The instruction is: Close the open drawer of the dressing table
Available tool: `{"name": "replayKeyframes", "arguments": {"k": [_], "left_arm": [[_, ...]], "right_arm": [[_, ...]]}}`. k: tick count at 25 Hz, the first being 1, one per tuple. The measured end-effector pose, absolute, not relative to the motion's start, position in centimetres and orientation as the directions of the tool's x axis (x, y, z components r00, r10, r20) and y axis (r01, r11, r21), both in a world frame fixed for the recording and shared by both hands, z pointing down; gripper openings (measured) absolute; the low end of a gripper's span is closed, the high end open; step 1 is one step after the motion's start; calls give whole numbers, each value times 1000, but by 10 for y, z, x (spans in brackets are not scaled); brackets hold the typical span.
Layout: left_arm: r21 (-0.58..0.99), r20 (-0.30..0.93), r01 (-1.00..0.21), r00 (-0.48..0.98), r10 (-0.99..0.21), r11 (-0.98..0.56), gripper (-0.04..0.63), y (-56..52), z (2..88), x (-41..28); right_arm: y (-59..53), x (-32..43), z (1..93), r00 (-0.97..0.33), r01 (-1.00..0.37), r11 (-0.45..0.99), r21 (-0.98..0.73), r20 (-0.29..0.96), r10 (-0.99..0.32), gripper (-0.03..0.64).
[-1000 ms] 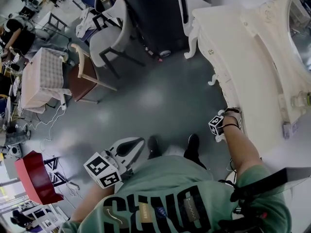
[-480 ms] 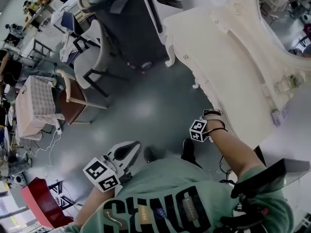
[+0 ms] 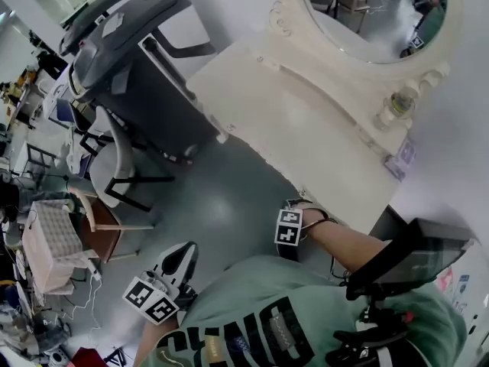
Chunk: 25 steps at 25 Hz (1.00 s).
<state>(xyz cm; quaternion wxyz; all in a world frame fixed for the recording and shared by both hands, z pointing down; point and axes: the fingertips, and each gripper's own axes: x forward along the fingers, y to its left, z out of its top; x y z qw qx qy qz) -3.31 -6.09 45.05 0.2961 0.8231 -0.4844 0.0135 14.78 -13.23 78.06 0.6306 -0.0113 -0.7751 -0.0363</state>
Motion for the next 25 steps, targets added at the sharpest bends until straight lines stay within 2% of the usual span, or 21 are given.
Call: {"name": "replayKeyframes", "arguments": {"k": [6,12,16,19,22,25], "left_arm": [[439,266,-814,522,-811,-380,-3,-95,425,-11],[404,201,-813,527,-826,-420,-3,-133,396,11],[399,170,-799,546,-820,-449,-3,-163,387,18],[404,160,-774,584,-796,-487,-3,-193,388,19],[409,143,-733,640,-755,-543,-3,-233,393,9],[420,115,-649,732,-672,-634,-3,-289,402,-3]], "right_arm": [[-153,148,732,-400,-37,998,-51,916,32,86],[-191,148,661,-592,-84,995,-59,806,-2,46],[-239,157,607,-747,-258,957,-131,655,-112,12],[-270,177,570,-804,-378,902,-210,558,-206,11],[-301,191,548,-813,-480,838,-258,490,-315,11],[-334,200,536,-763,-606,748,-270,464,-450,11]]}}
